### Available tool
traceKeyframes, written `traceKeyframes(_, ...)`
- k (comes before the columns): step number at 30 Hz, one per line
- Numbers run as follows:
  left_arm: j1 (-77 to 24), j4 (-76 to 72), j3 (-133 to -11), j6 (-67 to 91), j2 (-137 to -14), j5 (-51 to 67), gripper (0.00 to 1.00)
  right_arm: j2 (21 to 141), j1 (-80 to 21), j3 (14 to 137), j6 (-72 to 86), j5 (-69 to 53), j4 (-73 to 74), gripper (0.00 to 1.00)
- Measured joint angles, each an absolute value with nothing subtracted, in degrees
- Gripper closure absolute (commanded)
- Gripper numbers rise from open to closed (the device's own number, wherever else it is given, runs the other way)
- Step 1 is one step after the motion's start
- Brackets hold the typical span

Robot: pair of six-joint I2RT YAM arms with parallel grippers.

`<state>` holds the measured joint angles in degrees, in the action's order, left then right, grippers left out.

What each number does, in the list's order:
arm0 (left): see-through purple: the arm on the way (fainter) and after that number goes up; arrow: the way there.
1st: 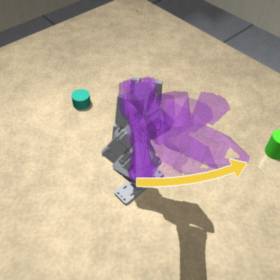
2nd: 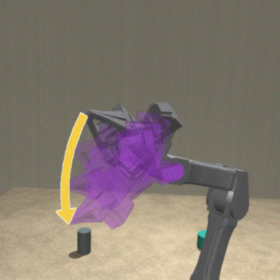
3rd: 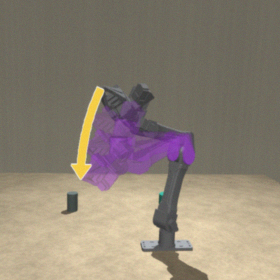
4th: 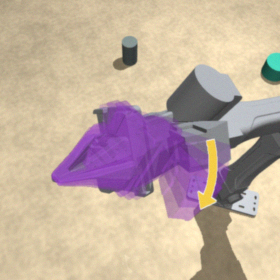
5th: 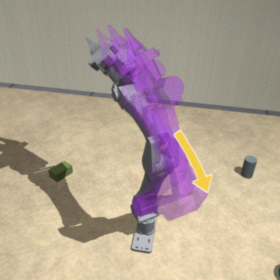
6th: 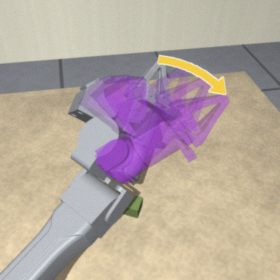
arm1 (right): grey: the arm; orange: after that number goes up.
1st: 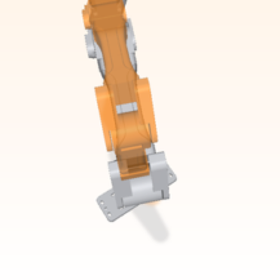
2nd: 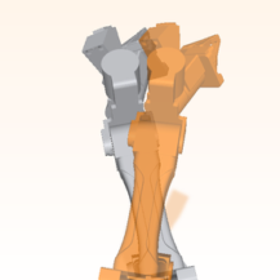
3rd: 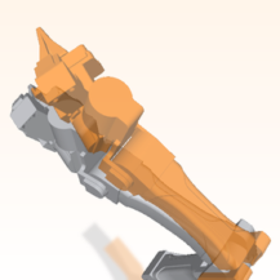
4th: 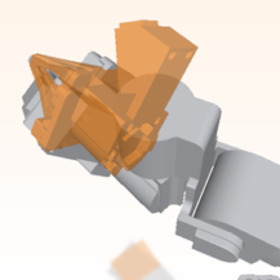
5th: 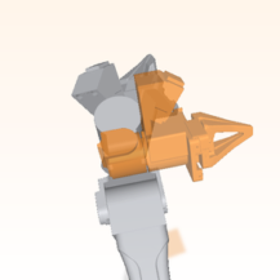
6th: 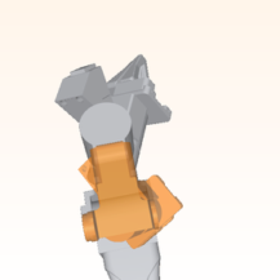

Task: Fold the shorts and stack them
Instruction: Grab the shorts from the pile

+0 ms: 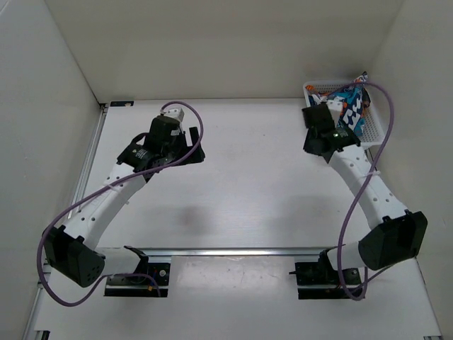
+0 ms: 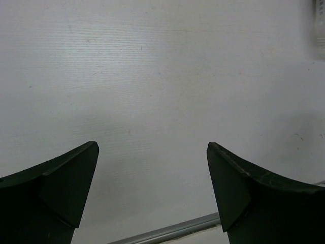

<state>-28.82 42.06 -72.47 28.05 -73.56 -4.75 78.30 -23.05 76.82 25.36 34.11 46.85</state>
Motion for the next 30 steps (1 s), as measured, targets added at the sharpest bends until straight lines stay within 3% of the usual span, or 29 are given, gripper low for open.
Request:
traceKeyframes(2,-28.38,42.19,-72.47,28.05,-73.32,-4.6,0.0,80.42,-17.43,79.46,24.58,31.31,44.95,0.93)
traceKeyframes(4,-28.08,42.39,-72.47,28.05,-73.38,-4.32,0.0,83.07,-11.7,82.37,24.36,28.75,44.25,0.88)
traceKeyframes(6,-27.9,42.46,-72.47,28.05,-73.63,-3.92,0.0,87.5,-6.61,86.91,24.34,27.11,43.51,0.71)
traceKeyframes(9,-27.9,42.44,-72.47,28.05,-74.43,-3.6,0.0,94.67,-0.58,93.41,24.18,24.21,42.92,0.21)
traceKeyframes(10,-27.9,42.44,-72.47,27.99,-74.85,-3.55,0.0,97.12,1.04,95.5,23.99,23.07,42.7,0.09)
traceKeyframes(11,-27.86,42.5,-72.51,27.9,-75.35,-3.53,0.0,99.53,2.68,97.43,23.83,21.61,42.52,0.05)
traceKeyframes(12,-27.79,42.68,-72.62,27.86,-75.85,-3.51,0.0,101.93,4.16,99.61,23.68,19.88,42.61,0.01)
traceKeyframes(22,-26.68,44.27,-75.55,26.63,-81.3,-3.03,0.0,131.22,8.91,126.58,23.86,8.73,42.22,0.01)
traceKeyframes(23,-26.55,44.66,-75.85,26.48,-81.6,-2.96,0.0,133.47,8.82,128.44,23.99,7.9,42.24,0.02)
traceKeyframes(25,-26.35,45.39,-76.6,26.09,-82.11,-2.94,0.0,137.19,8.6,131.37,24.38,6.52,42.44,0.29)
traceKeyframes(26,-26.28,45.67,-77.08,25.91,-82.35,-2.92,0.0,138.45,8.49,132.29,24.51,5.82,42.41,0.49)
traceKeyframes(27,-26.17,45.93,-77.49,25.85,-82.54,-2.9,0.0,139.52,8.43,133.03,24.93,5.32,42.48,0.82)
traceKeyframes(28,-26.06,46.35,-78.06,25.71,-82.74,-2.85,0.0,140.09,8.4,133.36,25.43,4.82,42.54,0.96)
traceKeyframes(30,-25.98,46.72,-79.02,25.61,-83.07,-2.83,0.0,140.2,8.45,133.36,26.72,4.73,43.18,1.0)
